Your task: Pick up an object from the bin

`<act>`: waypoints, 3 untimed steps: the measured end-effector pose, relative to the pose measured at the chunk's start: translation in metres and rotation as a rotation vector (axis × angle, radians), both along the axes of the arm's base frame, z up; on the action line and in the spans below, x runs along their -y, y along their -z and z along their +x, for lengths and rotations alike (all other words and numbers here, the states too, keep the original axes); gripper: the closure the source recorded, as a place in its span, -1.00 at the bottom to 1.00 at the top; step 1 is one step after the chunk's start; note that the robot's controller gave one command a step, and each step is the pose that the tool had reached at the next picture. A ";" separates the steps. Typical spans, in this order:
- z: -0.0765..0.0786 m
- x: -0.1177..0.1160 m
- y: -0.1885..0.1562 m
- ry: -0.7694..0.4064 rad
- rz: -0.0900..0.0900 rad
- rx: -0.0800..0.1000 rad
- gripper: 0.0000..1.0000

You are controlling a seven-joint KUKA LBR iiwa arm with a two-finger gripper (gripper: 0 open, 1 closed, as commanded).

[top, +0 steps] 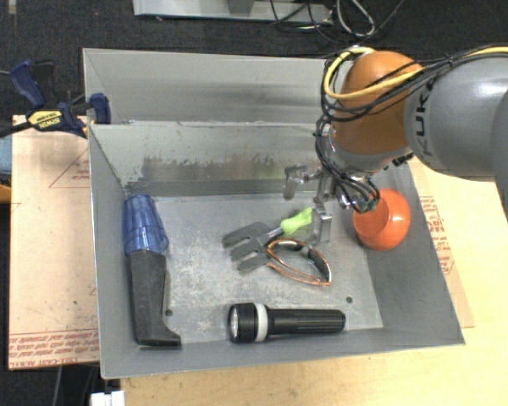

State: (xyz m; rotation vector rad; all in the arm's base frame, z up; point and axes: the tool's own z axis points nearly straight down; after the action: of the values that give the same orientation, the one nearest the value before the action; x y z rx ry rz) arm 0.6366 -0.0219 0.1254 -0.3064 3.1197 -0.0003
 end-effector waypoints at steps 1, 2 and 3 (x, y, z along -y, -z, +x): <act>0.002 -0.002 0.026 -0.178 0.004 -0.010 -1.00; 0.009 -0.011 0.055 -0.307 0.000 0.002 -1.00; 0.010 -0.002 0.054 -0.396 0.001 0.003 1.00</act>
Offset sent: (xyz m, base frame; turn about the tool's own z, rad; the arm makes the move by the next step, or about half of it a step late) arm 0.0078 0.0103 -0.0554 -0.3100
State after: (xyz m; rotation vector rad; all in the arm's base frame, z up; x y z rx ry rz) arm 0.6468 -0.0201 0.0710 -0.9138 2.9957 0.0035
